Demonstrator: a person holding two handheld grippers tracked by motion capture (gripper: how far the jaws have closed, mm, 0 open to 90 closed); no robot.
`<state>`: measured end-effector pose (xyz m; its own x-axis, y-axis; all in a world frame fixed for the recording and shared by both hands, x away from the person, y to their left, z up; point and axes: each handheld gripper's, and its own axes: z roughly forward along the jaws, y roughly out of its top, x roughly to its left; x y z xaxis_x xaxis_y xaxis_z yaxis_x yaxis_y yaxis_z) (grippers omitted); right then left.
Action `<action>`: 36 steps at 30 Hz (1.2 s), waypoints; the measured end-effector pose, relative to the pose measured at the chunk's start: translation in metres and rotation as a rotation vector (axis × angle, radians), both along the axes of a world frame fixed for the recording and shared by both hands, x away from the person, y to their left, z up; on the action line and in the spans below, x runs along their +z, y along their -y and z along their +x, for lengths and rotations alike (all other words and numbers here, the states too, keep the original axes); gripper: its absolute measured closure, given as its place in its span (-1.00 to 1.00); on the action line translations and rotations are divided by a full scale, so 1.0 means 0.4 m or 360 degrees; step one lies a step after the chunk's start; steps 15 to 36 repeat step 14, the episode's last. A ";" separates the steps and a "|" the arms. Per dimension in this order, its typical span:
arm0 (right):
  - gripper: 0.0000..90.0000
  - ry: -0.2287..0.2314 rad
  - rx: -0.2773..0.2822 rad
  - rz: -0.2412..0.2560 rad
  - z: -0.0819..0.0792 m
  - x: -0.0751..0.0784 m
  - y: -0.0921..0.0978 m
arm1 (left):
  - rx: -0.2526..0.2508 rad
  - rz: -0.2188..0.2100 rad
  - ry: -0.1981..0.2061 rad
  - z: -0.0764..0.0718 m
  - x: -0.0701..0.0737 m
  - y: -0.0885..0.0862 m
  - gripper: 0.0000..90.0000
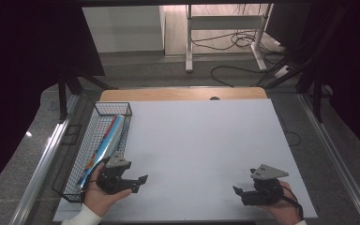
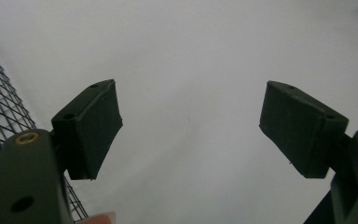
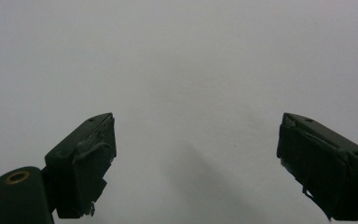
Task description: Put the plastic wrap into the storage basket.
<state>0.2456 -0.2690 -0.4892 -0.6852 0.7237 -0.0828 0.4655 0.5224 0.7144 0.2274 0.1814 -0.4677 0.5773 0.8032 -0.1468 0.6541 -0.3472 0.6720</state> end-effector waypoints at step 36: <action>-0.73 0.0036 -0.0002 0.0000 -0.004 0.003 0.001 | -0.0033 0.0073 -0.0017 0.006 -0.019 0.006 -0.54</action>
